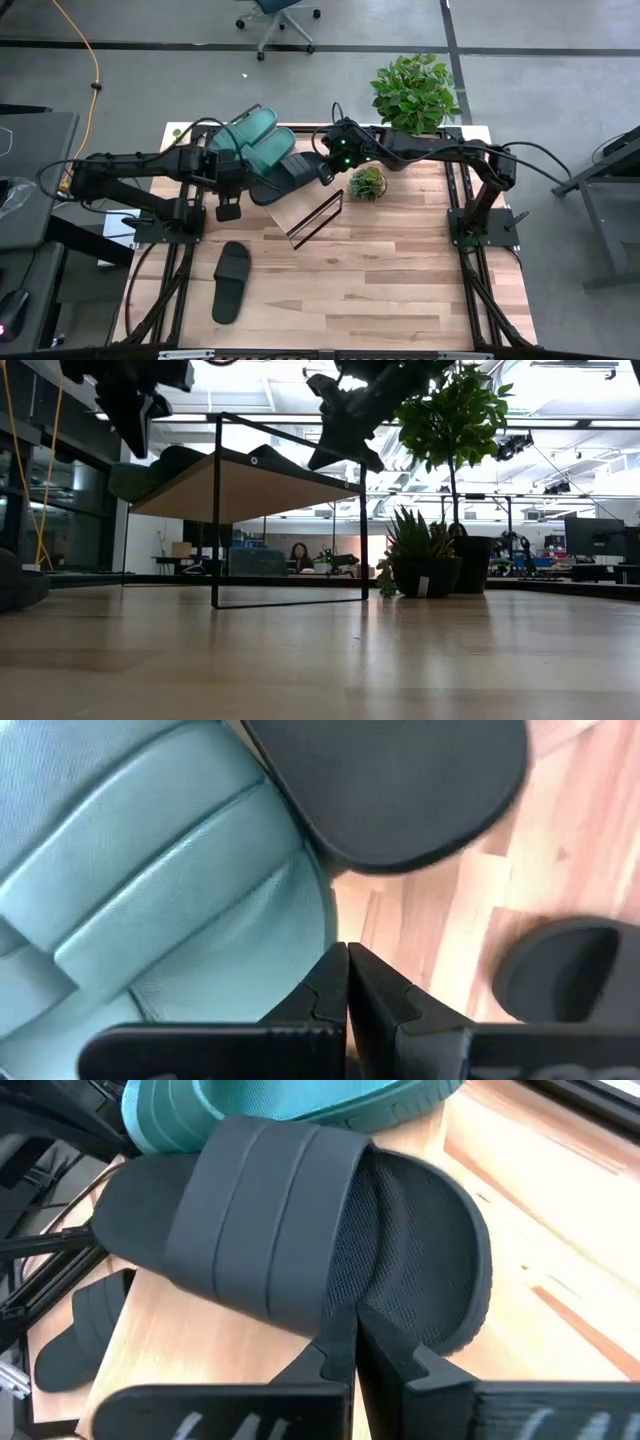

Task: Pick and place slippers onto the shelf
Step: Put the right black pair of slippers on the shelf

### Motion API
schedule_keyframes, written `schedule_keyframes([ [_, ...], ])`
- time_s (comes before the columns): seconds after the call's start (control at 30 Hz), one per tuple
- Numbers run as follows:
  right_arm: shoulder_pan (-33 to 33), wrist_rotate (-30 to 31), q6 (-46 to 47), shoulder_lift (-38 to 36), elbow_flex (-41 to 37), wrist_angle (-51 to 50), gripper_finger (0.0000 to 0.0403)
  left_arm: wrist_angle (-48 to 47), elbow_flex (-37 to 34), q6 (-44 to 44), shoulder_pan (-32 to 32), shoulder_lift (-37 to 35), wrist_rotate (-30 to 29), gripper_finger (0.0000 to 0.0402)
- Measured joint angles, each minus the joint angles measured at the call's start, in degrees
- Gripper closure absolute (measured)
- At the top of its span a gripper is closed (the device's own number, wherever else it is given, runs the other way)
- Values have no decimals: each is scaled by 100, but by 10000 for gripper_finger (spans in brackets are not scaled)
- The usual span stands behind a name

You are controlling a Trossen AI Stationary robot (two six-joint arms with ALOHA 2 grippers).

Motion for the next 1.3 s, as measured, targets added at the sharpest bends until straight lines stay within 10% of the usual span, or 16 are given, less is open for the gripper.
schedule_keyframes([
  [1.3,177,-809,233,144,-4,430,401,2000,354,-819,-1,-100,807,401],
])
